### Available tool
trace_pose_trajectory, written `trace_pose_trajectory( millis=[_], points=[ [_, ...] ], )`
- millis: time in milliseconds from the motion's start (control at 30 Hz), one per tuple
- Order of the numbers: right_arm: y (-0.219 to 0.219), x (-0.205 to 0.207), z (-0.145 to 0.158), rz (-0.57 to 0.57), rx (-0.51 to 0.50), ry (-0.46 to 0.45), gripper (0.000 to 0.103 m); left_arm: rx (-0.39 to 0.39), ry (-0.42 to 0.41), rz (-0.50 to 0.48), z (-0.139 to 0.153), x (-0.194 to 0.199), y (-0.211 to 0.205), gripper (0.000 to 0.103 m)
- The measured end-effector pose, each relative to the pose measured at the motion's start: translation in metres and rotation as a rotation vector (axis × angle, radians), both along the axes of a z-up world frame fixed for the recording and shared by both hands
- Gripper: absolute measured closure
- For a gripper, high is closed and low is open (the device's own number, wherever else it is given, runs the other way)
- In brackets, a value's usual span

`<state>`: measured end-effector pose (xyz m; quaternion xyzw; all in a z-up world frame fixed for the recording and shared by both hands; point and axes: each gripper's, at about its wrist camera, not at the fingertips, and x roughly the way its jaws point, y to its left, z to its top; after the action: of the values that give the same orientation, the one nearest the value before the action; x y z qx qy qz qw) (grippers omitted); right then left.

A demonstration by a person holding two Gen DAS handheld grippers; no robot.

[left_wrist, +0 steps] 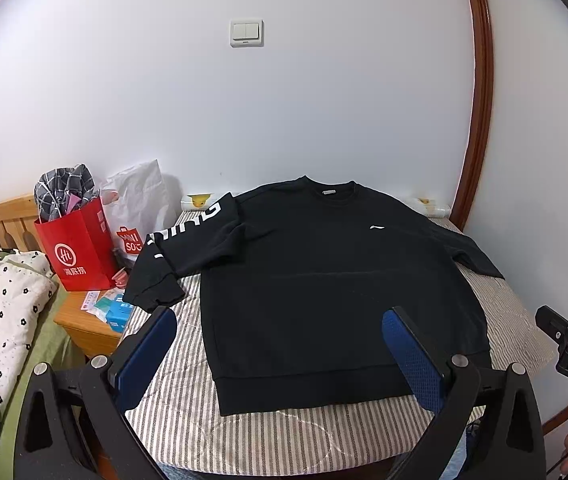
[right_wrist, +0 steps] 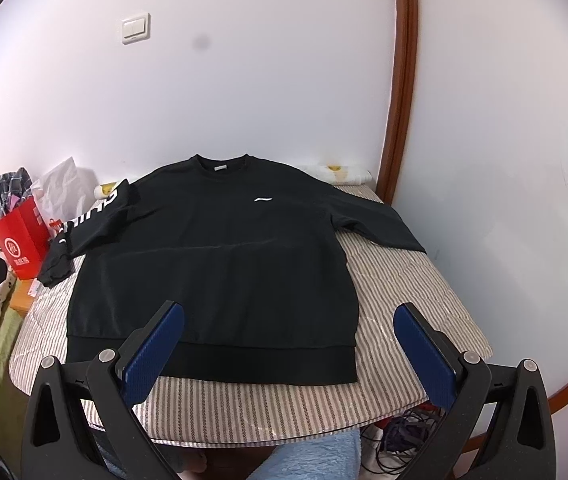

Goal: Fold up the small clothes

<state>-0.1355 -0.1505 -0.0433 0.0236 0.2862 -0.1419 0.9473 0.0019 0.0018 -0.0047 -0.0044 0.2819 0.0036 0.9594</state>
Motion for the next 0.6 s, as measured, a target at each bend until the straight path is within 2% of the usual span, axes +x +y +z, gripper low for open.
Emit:
trace_pose_trajectory(
  millis=[600],
  points=[
    [0.0054,-0.0002,0.0007,0.004,-0.001,0.0,0.0,-0.004,0.001,0.0,0.0002,0.0002,0.0004,0.0]
  ],
)
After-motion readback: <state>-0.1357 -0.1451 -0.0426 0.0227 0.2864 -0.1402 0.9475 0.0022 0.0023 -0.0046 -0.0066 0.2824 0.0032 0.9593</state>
